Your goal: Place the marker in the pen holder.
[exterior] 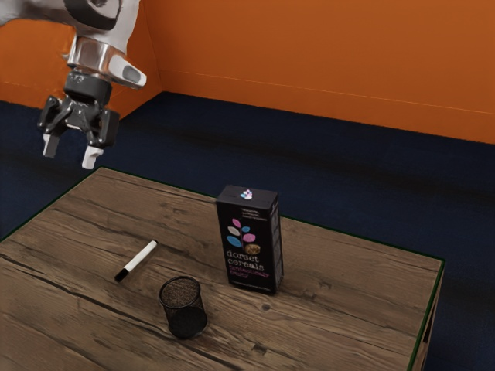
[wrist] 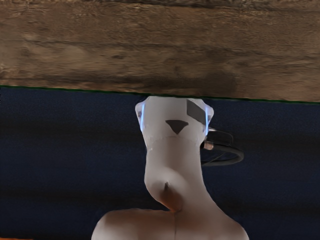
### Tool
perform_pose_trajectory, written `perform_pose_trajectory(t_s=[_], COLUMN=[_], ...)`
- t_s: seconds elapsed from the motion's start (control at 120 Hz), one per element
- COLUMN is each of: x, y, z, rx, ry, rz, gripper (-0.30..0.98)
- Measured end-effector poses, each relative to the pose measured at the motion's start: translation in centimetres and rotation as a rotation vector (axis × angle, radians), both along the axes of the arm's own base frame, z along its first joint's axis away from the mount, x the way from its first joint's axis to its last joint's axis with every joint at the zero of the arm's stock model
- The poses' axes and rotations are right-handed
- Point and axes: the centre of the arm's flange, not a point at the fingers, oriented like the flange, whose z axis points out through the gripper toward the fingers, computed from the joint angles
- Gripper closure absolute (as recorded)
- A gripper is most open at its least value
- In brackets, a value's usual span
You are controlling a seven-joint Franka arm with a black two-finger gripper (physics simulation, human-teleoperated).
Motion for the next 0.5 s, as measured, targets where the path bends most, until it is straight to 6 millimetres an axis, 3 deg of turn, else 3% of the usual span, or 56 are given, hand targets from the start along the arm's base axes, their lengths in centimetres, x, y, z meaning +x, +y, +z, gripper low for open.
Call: perform_pose_trajectory(t_s=[0.058, 0.183, 0.217, 0.3, 0.425, 0.5], x=[2.6, 6.5, 7.1, 6.8, 6.6, 7.1], y=[1.0, 1.3, 1.3, 1.9, 4.4, 5.7], z=[-3.0, -3.8, -4.9, -9.4, -19.1, -23.0], rx=[0.011, 0.016, 0.010, -0.002, 0.018, 0.037], ry=[-0.120, -0.369, -0.402, -0.453, -0.476, -0.510], rz=[0.000, -0.020, -0.023, -0.019, 0.004, 0.009], gripper=[0.00, 0.00, 0.00, 0.00, 0.00, 0.00])
